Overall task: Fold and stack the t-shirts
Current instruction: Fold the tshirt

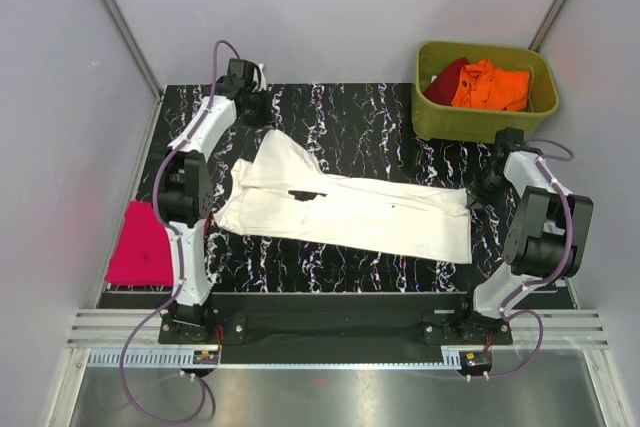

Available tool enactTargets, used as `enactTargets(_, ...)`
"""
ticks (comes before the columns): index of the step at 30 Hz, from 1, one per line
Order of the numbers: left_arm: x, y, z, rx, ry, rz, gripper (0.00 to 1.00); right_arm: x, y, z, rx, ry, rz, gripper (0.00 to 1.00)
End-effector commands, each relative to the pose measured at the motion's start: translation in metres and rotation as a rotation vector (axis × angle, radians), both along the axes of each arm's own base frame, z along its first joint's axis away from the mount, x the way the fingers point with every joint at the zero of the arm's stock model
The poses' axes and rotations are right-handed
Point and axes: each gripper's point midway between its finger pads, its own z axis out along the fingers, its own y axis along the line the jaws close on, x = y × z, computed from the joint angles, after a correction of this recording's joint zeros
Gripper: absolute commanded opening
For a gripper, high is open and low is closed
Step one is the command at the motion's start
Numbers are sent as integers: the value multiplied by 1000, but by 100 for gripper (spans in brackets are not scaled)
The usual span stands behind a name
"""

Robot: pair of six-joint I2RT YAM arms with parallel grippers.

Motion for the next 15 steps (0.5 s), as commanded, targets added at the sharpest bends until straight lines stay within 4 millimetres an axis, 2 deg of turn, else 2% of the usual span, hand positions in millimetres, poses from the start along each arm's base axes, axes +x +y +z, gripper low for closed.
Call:
enactTargets(1,12,-5,86,-54,-184,-2,0,8,-5,31,-22,-67,-36,0)
enactTargets(4,15,-3,104,-50,-229,-9,0,18,-7,49,-35,-122,-37,0)
enactTargets(9,23,-4,126,-69,-298,-12,0,27,-9,55,-34,-151,-53,0)
enactTargets(15,40,-6,147,-111,-388,-18,0,56,-17,69,-52,-210,-43,0)
